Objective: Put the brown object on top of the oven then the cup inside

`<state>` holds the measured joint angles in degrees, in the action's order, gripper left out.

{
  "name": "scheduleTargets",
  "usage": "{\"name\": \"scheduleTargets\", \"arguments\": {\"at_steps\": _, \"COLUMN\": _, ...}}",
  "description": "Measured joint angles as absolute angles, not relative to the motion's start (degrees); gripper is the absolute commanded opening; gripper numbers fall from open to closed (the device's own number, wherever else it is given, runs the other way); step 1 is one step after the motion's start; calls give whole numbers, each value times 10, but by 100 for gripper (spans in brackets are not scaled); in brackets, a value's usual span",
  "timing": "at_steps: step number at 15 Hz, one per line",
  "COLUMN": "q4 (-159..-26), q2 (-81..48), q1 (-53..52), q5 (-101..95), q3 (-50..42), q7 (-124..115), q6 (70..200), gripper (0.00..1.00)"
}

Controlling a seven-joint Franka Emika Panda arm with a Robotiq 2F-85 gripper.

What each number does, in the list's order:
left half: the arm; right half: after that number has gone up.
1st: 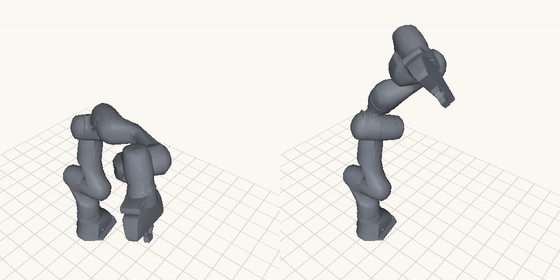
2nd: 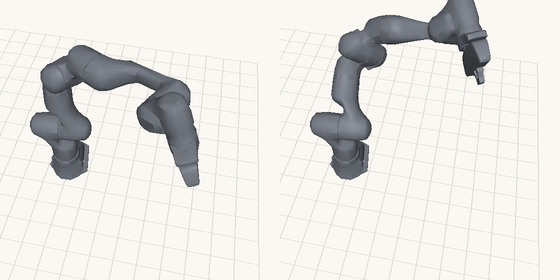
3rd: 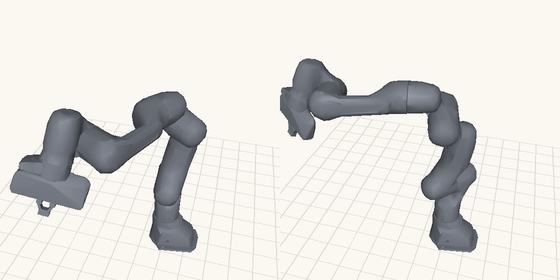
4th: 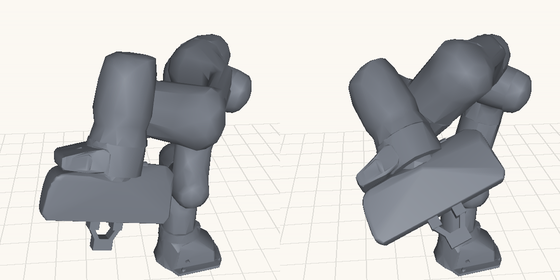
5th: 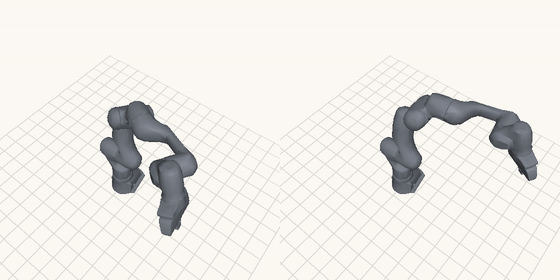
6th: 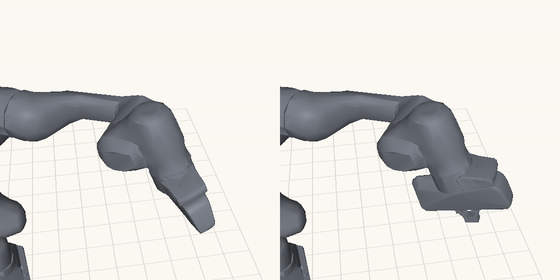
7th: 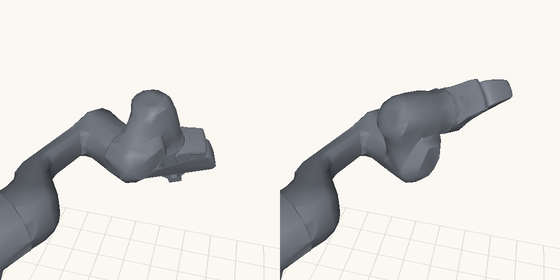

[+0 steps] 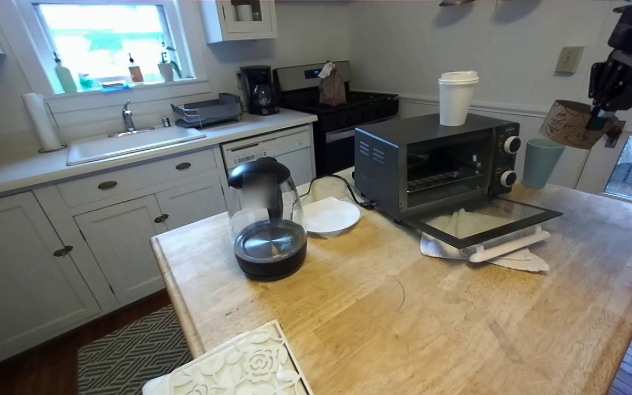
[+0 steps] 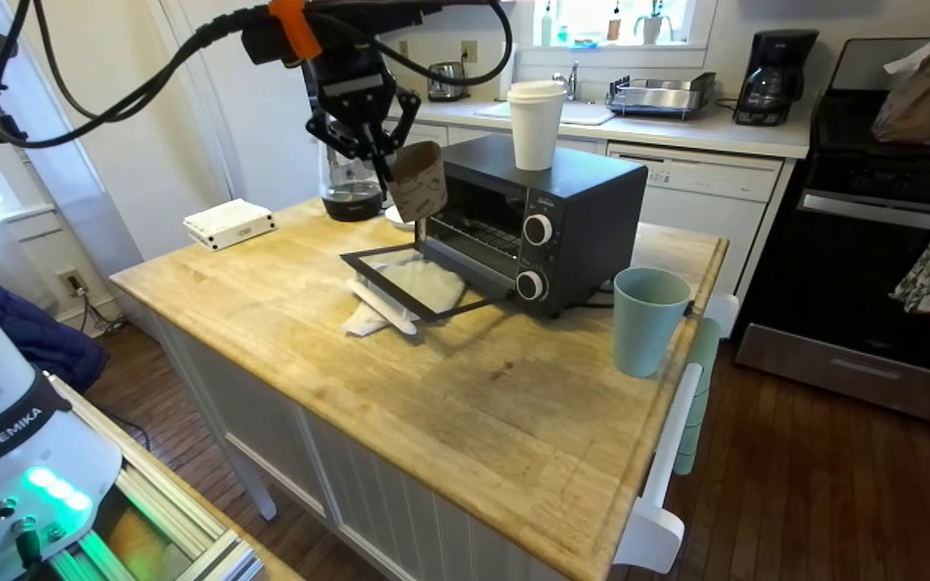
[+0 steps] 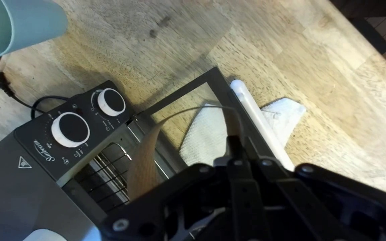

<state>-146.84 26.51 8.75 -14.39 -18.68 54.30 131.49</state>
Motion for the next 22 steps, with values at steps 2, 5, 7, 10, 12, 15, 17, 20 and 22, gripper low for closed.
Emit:
{"name": "scheduleTargets", "arguments": {"at_steps": 2, "q4": -1470, "q2": 260, "q1": 88, "q5": -144, "q3": -185, "q7": 527, "q6": 1321, "gripper": 0}}
{"name": "scheduleTargets", "arguments": {"at_steps": 5, "q4": -1440, "q2": 228, "q1": 80, "q5": -144, "q3": -173, "q7": 517, "q6": 1338, "gripper": 0}}
{"name": "scheduleTargets", "arguments": {"at_steps": 7, "q4": -1387, "q2": 179, "q1": 63, "q5": -135, "q3": -163, "q7": 517, "q6": 1338, "gripper": 0}}
{"name": "scheduleTargets", "arguments": {"at_steps": 10, "q4": -1293, "q2": 94, "q1": 41, "q5": -114, "q3": -143, "q7": 518, "q6": 1337, "gripper": 0}}
{"name": "scheduleTargets", "arguments": {"at_steps": 12, "q4": -1226, "q2": 42, "q1": 35, "q5": -106, "q3": -123, "q7": 519, "q6": 1327, "gripper": 0}}
{"name": "scheduleTargets", "arguments": {"at_steps": 15, "q4": -1128, "q2": -24, "q1": 34, "q5": -106, "q3": -89, "q7": 519, "q6": 1284, "gripper": 0}}
{"name": "scheduleTargets", "arguments": {"at_steps": 17, "q4": -1065, "q2": -63, "q1": 35, "q5": -102, "q3": -72, "q7": 522, "q6": 1246, "gripper": 0}}
{"name": "scheduleTargets", "arguments": {"at_steps": 20, "q4": -981, "q2": -117, "q1": 38, "q5": -87, "q3": -59, "q7": 532, "q6": 1180, "gripper": 0}}
{"name": "scheduleTargets", "arguments": {"at_steps": 22, "q4": -934, "q2": -148, "q1": 42, "q5": -84, "q3": -54, "q7": 535, "q6": 1136, "gripper": 0}}
